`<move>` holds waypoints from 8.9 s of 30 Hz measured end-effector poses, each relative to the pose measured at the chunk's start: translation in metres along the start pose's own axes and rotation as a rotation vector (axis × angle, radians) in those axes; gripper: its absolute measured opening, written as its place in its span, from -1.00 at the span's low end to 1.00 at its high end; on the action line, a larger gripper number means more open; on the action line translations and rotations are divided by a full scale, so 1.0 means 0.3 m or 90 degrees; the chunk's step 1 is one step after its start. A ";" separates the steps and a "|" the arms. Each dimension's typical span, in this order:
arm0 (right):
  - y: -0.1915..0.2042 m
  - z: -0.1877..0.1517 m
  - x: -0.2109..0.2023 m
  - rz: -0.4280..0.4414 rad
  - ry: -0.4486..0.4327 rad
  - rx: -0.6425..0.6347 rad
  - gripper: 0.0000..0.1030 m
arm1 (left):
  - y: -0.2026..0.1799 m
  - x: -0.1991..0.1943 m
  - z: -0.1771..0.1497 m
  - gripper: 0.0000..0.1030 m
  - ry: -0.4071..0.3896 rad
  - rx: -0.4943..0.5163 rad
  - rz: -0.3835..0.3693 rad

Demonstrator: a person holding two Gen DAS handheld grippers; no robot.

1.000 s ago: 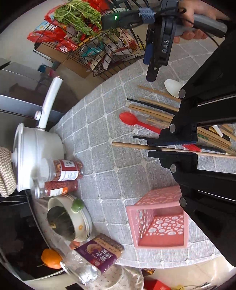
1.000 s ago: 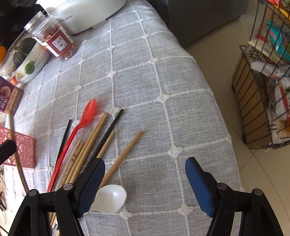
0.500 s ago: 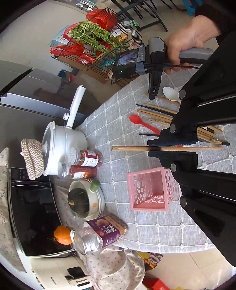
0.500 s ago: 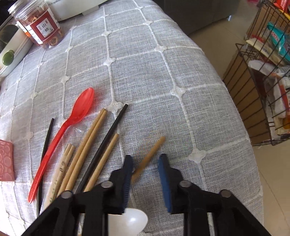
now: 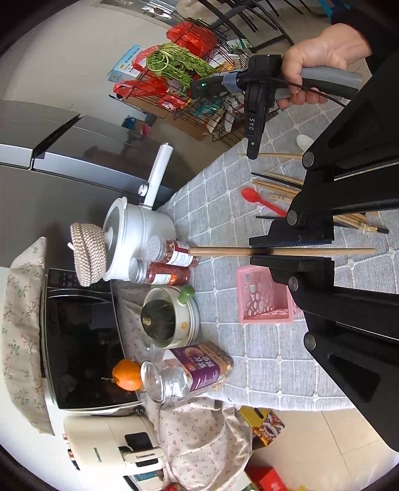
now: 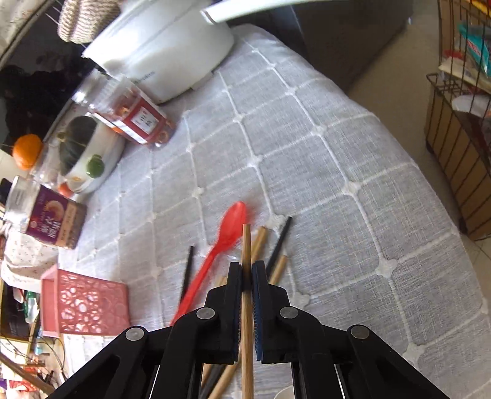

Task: Organize utensils
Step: 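Lower the left tool's chopstick into the pink basket while the right tool inserts its chopstick too, then grasp the red plastic spoon by its handle with the left tool, then lift the red spoon with the left tool while the right tool grasps the white plastic spoon, then drop the red spoon into the pink basket with the left tool while the right tool inserts the white spoon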

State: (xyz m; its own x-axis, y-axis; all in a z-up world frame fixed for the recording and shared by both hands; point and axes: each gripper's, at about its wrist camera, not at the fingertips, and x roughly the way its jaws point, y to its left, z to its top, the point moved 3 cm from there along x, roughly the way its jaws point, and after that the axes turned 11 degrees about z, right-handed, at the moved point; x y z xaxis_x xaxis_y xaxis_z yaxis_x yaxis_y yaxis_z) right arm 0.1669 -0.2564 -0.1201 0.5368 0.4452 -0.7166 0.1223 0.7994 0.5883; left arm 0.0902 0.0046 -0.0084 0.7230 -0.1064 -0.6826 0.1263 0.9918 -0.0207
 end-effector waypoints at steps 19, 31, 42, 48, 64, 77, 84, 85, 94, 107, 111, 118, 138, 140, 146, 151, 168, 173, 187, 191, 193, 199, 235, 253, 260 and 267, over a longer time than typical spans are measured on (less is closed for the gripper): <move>0.388 -0.089 -0.375 0.107 -0.204 -0.241 -0.91 | 0.172 -0.187 0.113 -0.91 -0.318 -0.158 0.065; 0.418 -0.101 -0.358 0.112 -0.199 -0.267 -0.91 | 0.226 0.130 0.101 -0.91 -0.234 -0.162 0.116; 0.443 -0.103 -0.354 0.133 -0.188 -0.278 -0.91 | 0.240 0.295 0.099 -0.84 -0.093 -0.185 0.065; 0.510 -0.105 -0.376 0.162 -0.202 -0.290 -0.91 | 0.237 0.251 0.085 -0.09 -0.060 -0.167 0.074; 0.672 -0.040 -0.347 0.228 -0.303 -0.267 -0.91 | 0.359 0.110 -0.061 0.23 -0.006 -0.098 0.122; 0.668 -0.001 -0.068 0.163 -0.238 -0.263 -0.91 | 0.361 0.170 -0.091 0.23 0.040 -0.087 0.107; 0.636 0.004 0.038 0.152 -0.183 -0.242 -0.88 | 0.346 0.178 -0.091 0.23 0.048 -0.085 0.099; 0.631 0.006 0.046 0.153 -0.179 -0.238 -0.83 | 0.344 0.178 -0.091 0.23 0.048 -0.085 0.097; 0.611 0.013 -0.014 0.169 -0.180 -0.232 0.03 | 0.305 0.184 -0.099 0.27 0.070 -0.075 0.079; 0.421 -0.029 -0.160 0.057 -0.123 -0.252 0.54 | 0.133 0.180 -0.140 0.51 0.124 -0.021 0.029; 0.318 -0.043 -0.200 0.015 -0.098 -0.233 0.58 | 0.043 0.191 -0.157 0.51 0.146 0.008 0.010; 0.139 -0.060 -0.238 -0.045 -0.051 -0.185 0.60 | -0.131 0.217 -0.178 0.51 0.182 0.070 -0.011; -0.125 -0.099 -0.243 -0.097 0.051 -0.138 0.60 | -0.514 0.621 -0.037 -0.13 0.252 0.144 -0.034; -0.139 -0.092 -0.239 -0.098 0.056 -0.135 0.59 | -0.538 0.671 -0.031 -0.19 0.255 0.153 -0.036; -0.185 -0.080 -0.236 -0.099 0.067 -0.111 0.59 | -0.595 0.796 -0.026 -0.22 0.263 0.177 -0.027; -0.201 -0.072 -0.236 -0.098 0.069 -0.103 0.59 | -0.615 0.868 -0.036 -0.23 0.277 0.194 -0.008; -0.149 -0.104 -0.157 -0.092 0.106 -0.114 0.59 | -0.477 0.578 -0.001 -0.45 0.175 0.117 -0.037; -0.124 -0.154 -0.094 -0.060 0.149 -0.117 0.59 | -0.376 0.400 -0.015 -0.46 0.142 0.069 -0.057; -0.126 -0.256 0.048 -0.012 0.217 -0.083 -0.19 | -0.143 0.149 -0.089 -0.46 0.079 -0.014 -0.101; -0.121 -0.252 0.055 -0.021 0.212 -0.093 -0.68 | -0.086 0.142 -0.096 -0.46 0.075 -0.026 -0.092; -0.123 -0.250 0.056 -0.026 0.211 -0.095 -0.87 | -0.054 0.138 -0.089 -0.46 0.068 -0.039 -0.092; -0.092 -0.216 0.027 -0.022 0.175 -0.105 -0.94 | 0.040 0.093 -0.042 -0.46 0.017 -0.100 -0.095; 0.259 -0.033 -0.205 0.091 -0.106 -0.117 -0.95 | 0.200 0.245 0.184 -0.45 -0.294 -0.259 0.047; 0.375 -0.022 -0.223 0.072 -0.189 -0.182 -0.94 | 0.201 0.192 0.044 -0.03 -0.043 -0.133 0.061; 0.469 -0.037 -0.206 0.073 -0.231 -0.219 -0.94 | 0.259 0.186 -0.067 0.10 0.060 -0.090 0.088; 0.578 -0.047 -0.165 0.055 -0.288 -0.269 -0.94 | 0.304 0.220 -0.164 0.17 0.145 -0.060 0.106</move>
State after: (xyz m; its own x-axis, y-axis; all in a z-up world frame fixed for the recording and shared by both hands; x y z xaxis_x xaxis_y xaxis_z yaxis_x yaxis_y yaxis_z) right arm 0.1498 -0.1343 0.0120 0.8414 0.3745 -0.3896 -0.2285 0.8998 0.3716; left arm 0.1160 0.0917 -0.0913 0.5566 0.0672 -0.8281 -0.0527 0.9976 0.0456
